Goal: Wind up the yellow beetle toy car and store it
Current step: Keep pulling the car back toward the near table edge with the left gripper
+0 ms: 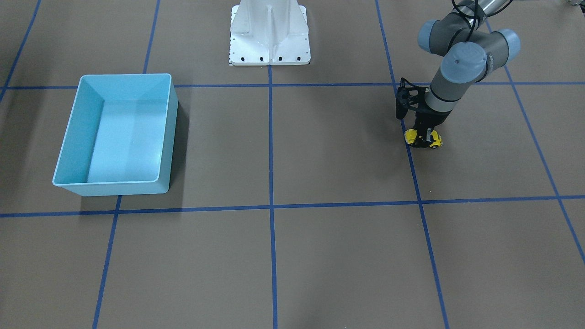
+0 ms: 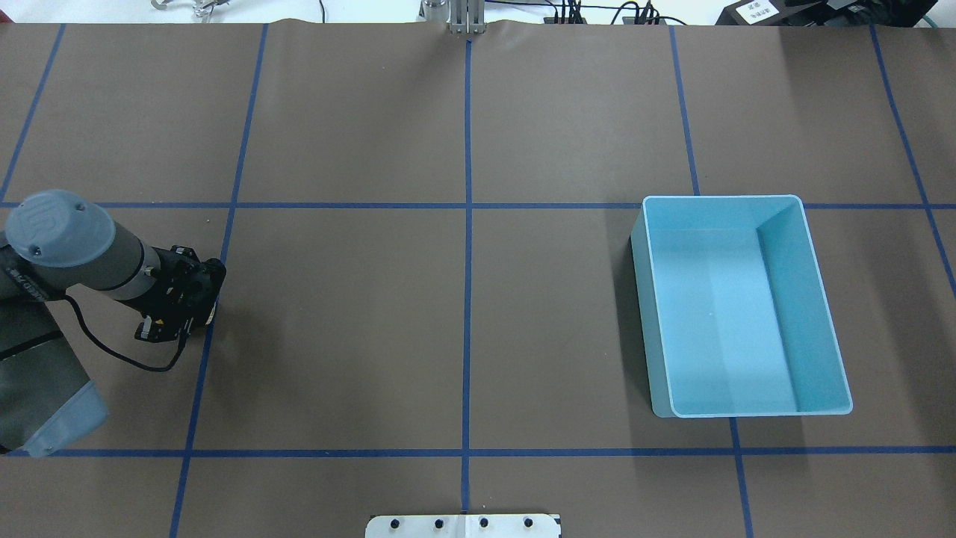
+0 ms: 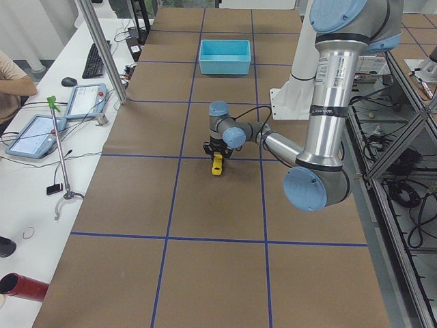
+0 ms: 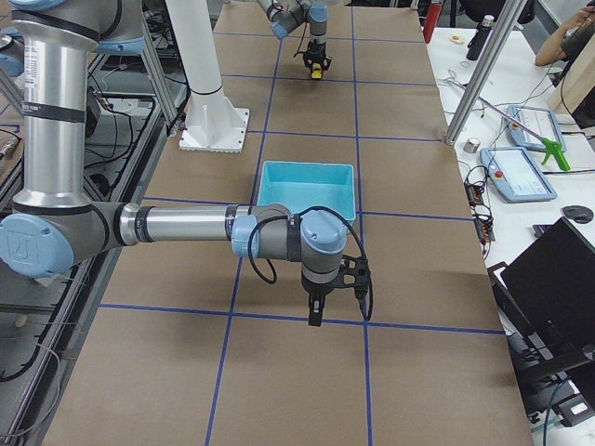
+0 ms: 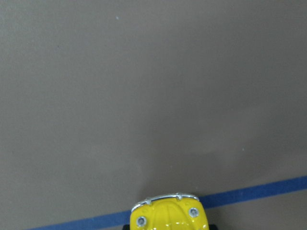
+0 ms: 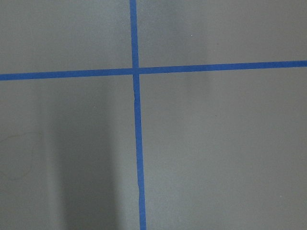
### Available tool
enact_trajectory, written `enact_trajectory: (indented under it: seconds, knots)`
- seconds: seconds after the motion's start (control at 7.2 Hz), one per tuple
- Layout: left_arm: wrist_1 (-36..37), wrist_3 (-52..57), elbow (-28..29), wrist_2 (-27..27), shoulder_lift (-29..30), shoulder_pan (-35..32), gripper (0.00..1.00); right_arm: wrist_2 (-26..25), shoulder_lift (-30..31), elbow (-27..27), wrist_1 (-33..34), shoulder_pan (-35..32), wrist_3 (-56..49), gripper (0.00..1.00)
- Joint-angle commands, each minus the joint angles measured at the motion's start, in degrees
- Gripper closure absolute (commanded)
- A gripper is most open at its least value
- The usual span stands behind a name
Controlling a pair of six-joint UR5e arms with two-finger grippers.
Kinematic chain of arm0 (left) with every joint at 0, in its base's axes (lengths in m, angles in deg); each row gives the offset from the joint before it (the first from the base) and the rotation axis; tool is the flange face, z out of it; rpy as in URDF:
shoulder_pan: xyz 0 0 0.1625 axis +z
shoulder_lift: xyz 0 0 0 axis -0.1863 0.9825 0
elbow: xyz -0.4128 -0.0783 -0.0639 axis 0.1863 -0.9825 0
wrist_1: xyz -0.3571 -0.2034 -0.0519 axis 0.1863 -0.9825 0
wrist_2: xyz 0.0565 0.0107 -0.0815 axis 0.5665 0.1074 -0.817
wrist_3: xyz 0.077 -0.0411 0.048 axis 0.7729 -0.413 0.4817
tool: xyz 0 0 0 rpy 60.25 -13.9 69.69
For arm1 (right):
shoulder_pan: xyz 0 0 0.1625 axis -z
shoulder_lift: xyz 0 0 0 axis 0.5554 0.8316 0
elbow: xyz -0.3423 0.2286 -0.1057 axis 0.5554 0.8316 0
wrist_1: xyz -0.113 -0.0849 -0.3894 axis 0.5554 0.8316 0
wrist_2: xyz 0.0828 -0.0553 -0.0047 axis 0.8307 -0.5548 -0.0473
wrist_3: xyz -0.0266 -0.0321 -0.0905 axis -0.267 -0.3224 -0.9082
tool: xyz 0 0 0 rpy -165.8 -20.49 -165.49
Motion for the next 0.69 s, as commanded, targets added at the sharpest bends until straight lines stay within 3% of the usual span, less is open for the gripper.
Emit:
enact_trajectory:
  seconds: [0.0,0.56]
  knots:
    - [-2.44,0.03,-0.03,-0.67,-2.18,-0.52,1.0,0.0,0.0,0.0,0.01,0.0,0.0,0.0]
    - [-5.96,1.25,0.14,-1.99,-5.08,-1.58,1.0,0.0,0.0,0.09,0.01,0.0,0.0,0.0]
